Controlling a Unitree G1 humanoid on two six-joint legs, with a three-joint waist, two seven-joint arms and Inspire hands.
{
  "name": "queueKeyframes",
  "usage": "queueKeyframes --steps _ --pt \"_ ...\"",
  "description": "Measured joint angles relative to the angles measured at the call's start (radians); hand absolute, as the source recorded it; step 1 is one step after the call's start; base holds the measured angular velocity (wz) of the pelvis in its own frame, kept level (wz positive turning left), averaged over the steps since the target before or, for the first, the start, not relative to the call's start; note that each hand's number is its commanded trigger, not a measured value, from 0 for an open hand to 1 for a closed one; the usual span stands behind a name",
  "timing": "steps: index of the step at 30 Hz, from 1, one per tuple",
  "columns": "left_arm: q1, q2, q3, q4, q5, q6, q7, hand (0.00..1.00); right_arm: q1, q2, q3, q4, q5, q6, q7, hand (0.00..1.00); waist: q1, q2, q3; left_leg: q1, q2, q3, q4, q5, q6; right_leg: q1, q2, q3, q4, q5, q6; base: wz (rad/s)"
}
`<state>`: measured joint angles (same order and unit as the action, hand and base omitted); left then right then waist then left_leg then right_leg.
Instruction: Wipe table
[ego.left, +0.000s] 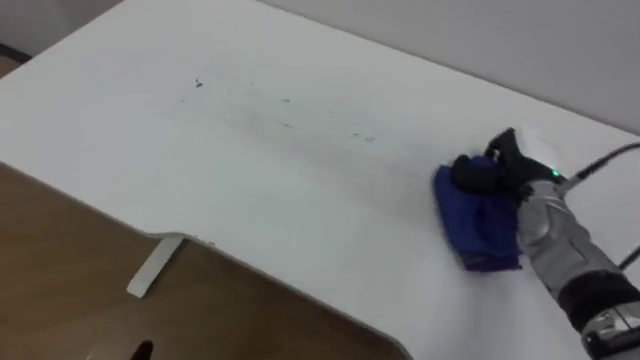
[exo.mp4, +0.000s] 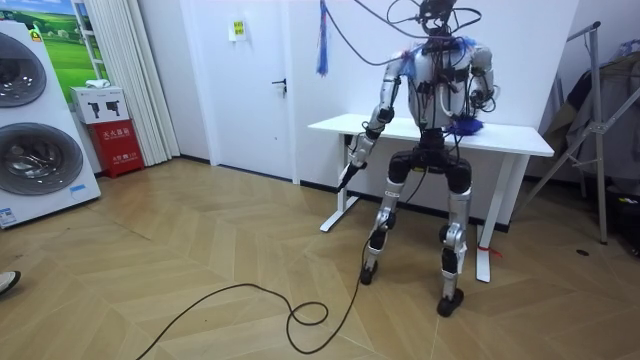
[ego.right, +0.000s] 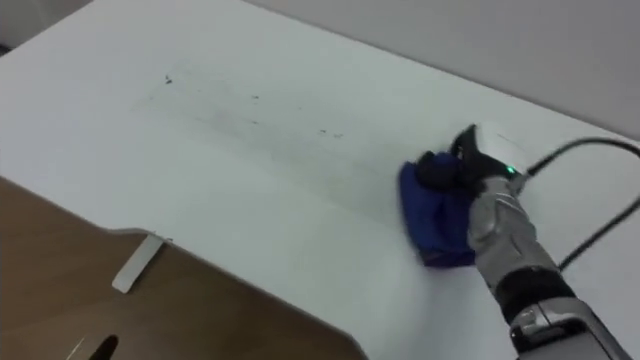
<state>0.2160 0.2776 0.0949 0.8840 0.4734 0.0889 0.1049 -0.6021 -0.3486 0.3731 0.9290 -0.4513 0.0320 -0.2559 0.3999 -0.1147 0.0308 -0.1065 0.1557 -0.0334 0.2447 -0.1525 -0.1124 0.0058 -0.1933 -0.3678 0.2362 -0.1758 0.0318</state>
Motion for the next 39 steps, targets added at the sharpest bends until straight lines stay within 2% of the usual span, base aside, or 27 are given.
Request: queueKeyframes --steps 1,2,3,5,6,8,10,11,12,13,16,18,19,21,22,23,25,27,28,30,33,34,36,39 --pt "0.002 0.000 -0.011 0.000 0.000 0.011 0.000 0.00 -0.023 0.000 0.000 0.016 0.016 -0.004 0.007 1.00 0.017 0.001 0.0014 -0.028 -0.004 -0.016 0.011 0.003 -0.004 -0.009 0.001 -0.006 -0.001 -0.001 -0.013 0.45" --pt "0.006 0.002 -0.016 0.001 0.000 0.020 0.001 0.00 -0.031 0.000 -0.002 0.032 0.017 -0.010 0.007 1.00 0.017 0.001 0.0015 -0.039 -0.011 -0.037 0.013 0.004 -0.006 -0.009 0.002 -0.008 -0.001 -0.003 -0.018 0.71" --pt "0.016 0.008 -0.018 0.002 0.000 0.030 0.002 0.00 -0.035 -0.005 -0.012 0.058 0.025 -0.019 0.006 1.00 0.019 -0.001 0.0004 -0.051 -0.020 -0.061 0.013 0.007 -0.009 -0.009 0.001 -0.008 0.001 -0.004 -0.021 0.61" --pt "0.056 0.013 -0.013 0.001 0.000 0.042 0.003 0.00 -0.023 -0.009 -0.050 0.082 0.039 -0.032 0.005 1.00 0.020 -0.004 -0.0015 -0.056 -0.031 -0.079 0.014 0.007 -0.009 -0.007 0.001 -0.012 0.001 -0.005 -0.021 0.38" --pt "0.084 0.014 -0.010 0.001 0.000 0.043 0.001 0.00 0.020 -0.016 -0.087 0.078 0.059 -0.053 0.003 1.00 0.007 -0.004 -0.0019 -0.055 -0.040 -0.096 0.014 0.007 -0.007 0.004 0.002 -0.029 -0.001 -0.005 -0.021 0.49" --pt "0.111 0.014 -0.005 0.001 0.001 0.042 0.001 0.00 0.106 -0.025 -0.167 0.076 0.088 -0.097 -0.017 1.00 -0.034 -0.006 -0.0036 -0.049 -0.064 -0.136 0.013 0.011 0.001 0.037 0.003 -0.032 -0.015 -0.004 -0.021 0.68" --pt "0.133 0.013 0.034 0.000 0.025 0.032 0.000 0.00 0.236 -0.029 -0.288 0.075 0.100 -0.148 -0.031 1.00 -0.056 -0.008 -0.0052 -0.013 -0.079 -0.138 0.010 0.006 0.013 0.076 0.002 -0.031 -0.017 -0.004 -0.021 0.35" --pt "0.138 0.013 0.043 0.000 0.031 0.031 0.000 0.00 0.261 -0.030 -0.303 0.075 0.100 -0.154 -0.033 1.00 -0.067 -0.007 -0.0051 -0.003 -0.082 -0.138 0.009 0.003 0.018 0.087 0.002 -0.036 -0.017 -0.004 -0.021 0.05" --pt "0.145 0.015 0.057 0.001 0.032 0.028 0.000 0.00 0.309 -0.034 -0.330 0.075 0.101 -0.162 -0.034 1.00 -0.088 -0.012 -0.0142 0.012 -0.088 -0.138 0.009 -0.001 0.025 0.099 0.002 -0.050 -0.015 -0.003 -0.019 0.04" --pt "0.153 0.017 0.064 0.001 0.032 0.021 0.000 0.00 0.353 -0.043 -0.346 0.075 0.115 -0.164 -0.031 1.00 -0.106 -0.016 -0.0272 0.017 -0.093 -0.138 0.009 -0.004 0.029 0.103 -0.002 -0.052 -0.015 0.007 0.002 0.00" --pt "0.126 0.016 0.064 -0.001 0.032 -0.007 -0.001 0.00 0.415 -0.078 -0.362 0.081 0.142 -0.162 -0.026 1.00 -0.126 -0.011 -0.0299 0.033 -0.099 -0.124 0.016 -0.010 0.039 0.117 -0.017 -0.083 -0.019 0.037 0.062 -0.17" --pt "0.107 0.016 0.064 -0.005 0.031 -0.014 -0.001 0.00 0.426 -0.091 -0.365 0.085 0.145 -0.149 -0.024 1.00 -0.131 -0.001 -0.0302 0.034 -0.100 -0.104 0.028 -0.019 0.050 0.121 -0.024 -0.106 -0.021 0.046 0.077 -0.32" --pt "0.098 0.016 0.061 -0.006 0.030 -0.015 0.001 0.00 0.415 -0.091 -0.358 0.081 0.155 -0.135 -0.024 1.00 -0.131 0.006 -0.0306 0.037 -0.101 -0.089 0.032 -0.027 0.055 0.121 -0.028 -0.112 -0.022 0.046 0.077 -0.38" --pt "0.096 0.018 0.036 -0.008 0.016 -0.018 0.003 0.00 0.396 -0.091 -0.345 0.081 0.178 -0.122 -0.025 1.00 -0.130 0.016 -0.0320 0.036 -0.101 -0.068 0.035 -0.033 0.051 0.118 -0.031 -0.126 -0.032 0.046 0.079 -0.47" --pt "0.094 0.016 0.013 -0.007 0.009 -0.016 0.004 0.00 0.359 -0.091 -0.325 0.082 0.185 -0.101 -0.025 1.00 -0.121 0.026 -0.0304 0.033 -0.100 -0.060 0.039 -0.035 0.045 0.103 -0.032 -0.125 -0.033 0.046 0.093 -0.55" --pt "0.095 0.013 0.006 -0.007 0.009 -0.014 0.004 0.00 0.338 -0.091 -0.313 0.082 0.185 -0.091 -0.024 1.00 -0.118 0.032 -0.0304 0.028 -0.099 -0.059 0.042 -0.036 0.040 0.096 -0.031 -0.119 -0.032 0.046 0.095 -0.50" --pt "0.099 -0.018 -0.004 -0.012 0.010 -0.003 0.004 0.00 0.281 -0.093 -0.290 0.079 0.175 -0.055 -0.024 1.00 -0.116 0.059 -0.0300 0.020 -0.095 -0.063 0.039 -0.024 0.025 0.074 -0.022 -0.095 -0.028 0.051 0.089 -0.28" --pt "0.101 -0.044 -0.001 -0.011 0.010 0.004 0.003 0.00 0.255 -0.093 -0.283 0.076 0.162 -0.036 -0.023 1.00 -0.109 0.066 -0.0333 0.035 -0.094 -0.050 0.014 -0.010 0.024 0.054 -0.022 -0.069 -0.025 0.052 0.088 -0.25" --pt "0.111 -0.058 -0.001 -0.010 0.010 0.006 0.002 0.00 0.238 -0.093 -0.283 0.071 0.146 -0.023 -0.022 1.00 -0.093 0.069 -0.0309 0.043 -0.093 -0.040 -0.002 -0.003 0.024 0.039 -0.022 -0.050 -0.020 0.053 0.086 -0.41" --pt "0.126 -0.067 -0.001 -0.011 0.008 0.015 -0.001 0.00 0.227 -0.088 -0.276 0.041 0.126 -0.008 -0.020 1.00 -0.090 0.068 -0.0280 0.052 -0.093 -0.032 -0.021 0.006 0.029 0.030 -0.022 -0.033 -0.017 0.054 0.084 -0.28" --pt "0.137 -0.067 0.001 -0.014 0.008 0.030 -0.005 0.00 0.238 -0.083 -0.275 0.024 0.068 -0.008 -0.021 1.00 -0.098 0.057 -0.0178 0.068 -0.093 -0.032 -0.028 0.008 0.031 0.046 -0.022 -0.038 -0.027 0.053 0.085 -0.02" --pt "0.148 -0.067 0.001 -0.025 0.008 0.036 -0.007 0.00 0.256 -0.082 -0.277 0.000 0.050 -0.008 -0.022 1.00 -0.102 0.051 -0.0187 0.080 -0.095 -0.031 -0.032 0.008 0.031 0.055 -0.022 -0.039 -0.035 0.054 0.085 0.04" --pt "0.166 -0.066 0.001 -0.053 0.008 0.036 -0.007 0.00 0.296 -0.078 -0.277 -0.040 0.042 -0.010 -0.025 1.00 -0.109 0.047 -0.0155 0.104 -0.095 -0.032 -0.042 0.006 0.032 0.083 -0.022 -0.045 -0.037 0.052 0.088 0.05" --pt "0.167 -0.067 -0.001 -0.061 0.010 0.036 -0.006 0.00 0.356 -0.075 -0.278 -0.061 0.049 -0.031 -0.035 1.00 -0.130 0.051 -0.0153 0.143 -0.095 -0.033 -0.057 0.000 0.031 0.117 -0.022 -0.052 -0.042 0.044 0.099 0.04"
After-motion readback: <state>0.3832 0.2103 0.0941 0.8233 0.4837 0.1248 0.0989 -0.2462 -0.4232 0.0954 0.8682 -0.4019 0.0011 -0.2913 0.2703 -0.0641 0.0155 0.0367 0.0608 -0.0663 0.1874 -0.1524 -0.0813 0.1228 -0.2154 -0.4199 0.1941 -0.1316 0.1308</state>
